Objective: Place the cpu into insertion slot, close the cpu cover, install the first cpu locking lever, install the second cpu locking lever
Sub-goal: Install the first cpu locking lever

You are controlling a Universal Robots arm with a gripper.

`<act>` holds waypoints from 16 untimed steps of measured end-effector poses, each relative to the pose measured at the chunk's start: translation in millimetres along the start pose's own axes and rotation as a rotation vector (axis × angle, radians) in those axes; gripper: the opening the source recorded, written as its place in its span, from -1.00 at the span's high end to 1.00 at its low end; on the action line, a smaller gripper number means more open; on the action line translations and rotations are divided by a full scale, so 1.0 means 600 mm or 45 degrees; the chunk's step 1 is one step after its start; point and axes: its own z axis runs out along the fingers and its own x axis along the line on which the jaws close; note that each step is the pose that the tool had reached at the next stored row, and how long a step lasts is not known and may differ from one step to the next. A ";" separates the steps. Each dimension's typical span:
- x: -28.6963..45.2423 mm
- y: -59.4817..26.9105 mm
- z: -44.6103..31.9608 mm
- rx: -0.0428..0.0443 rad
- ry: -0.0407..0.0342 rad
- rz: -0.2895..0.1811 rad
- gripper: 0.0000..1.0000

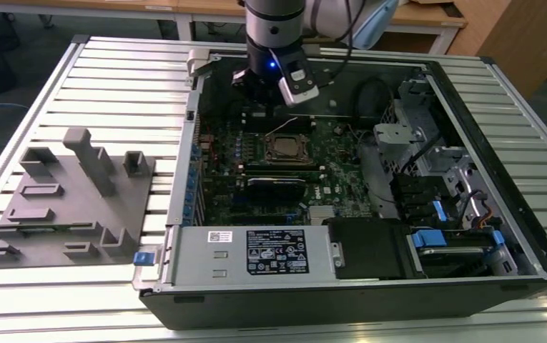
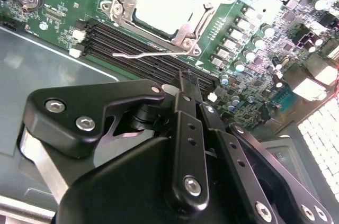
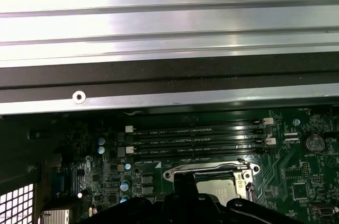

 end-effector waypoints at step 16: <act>-0.023 0.001 0.007 0.000 0.0001 0.000 0.80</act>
